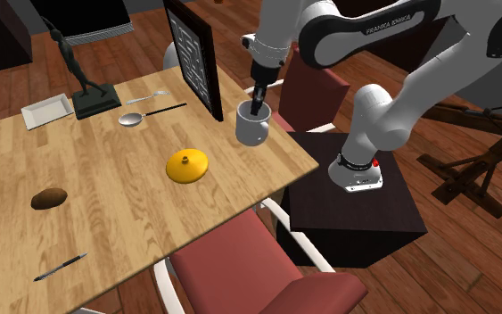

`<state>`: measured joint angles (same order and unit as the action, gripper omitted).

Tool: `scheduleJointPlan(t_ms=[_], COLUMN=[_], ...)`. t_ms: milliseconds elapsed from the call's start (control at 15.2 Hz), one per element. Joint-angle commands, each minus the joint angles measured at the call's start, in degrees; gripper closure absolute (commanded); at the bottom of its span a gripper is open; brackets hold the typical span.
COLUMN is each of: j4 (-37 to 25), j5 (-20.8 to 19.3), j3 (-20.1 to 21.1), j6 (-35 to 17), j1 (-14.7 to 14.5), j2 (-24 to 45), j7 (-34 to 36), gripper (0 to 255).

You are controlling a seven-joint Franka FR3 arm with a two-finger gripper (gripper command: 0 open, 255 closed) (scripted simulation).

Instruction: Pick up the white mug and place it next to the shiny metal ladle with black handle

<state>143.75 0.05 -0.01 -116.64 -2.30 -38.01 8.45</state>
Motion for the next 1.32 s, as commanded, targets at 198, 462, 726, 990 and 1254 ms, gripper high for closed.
scheduleJointPlan(t_ms=[198,462,726,990,1254], j4=[-7.00,-13.99,-21.97,-31.06,-41.53], j5=[-1.03,-0.84,0.30,2.30,4.92], j3=[-3.82,-6.70,-9.30,-11.49,-13.04], j6=[-2.59,-3.57,-3.58,-2.57,-0.43], j1=[1.45,2.17,2.79,3.61,5.09], j2=[9.59,17.56,25.64,33.96,42.70], j7=[-4.56,-8.32,-12.18,-16.09,-19.83], gripper=[255,255,255,255,255])
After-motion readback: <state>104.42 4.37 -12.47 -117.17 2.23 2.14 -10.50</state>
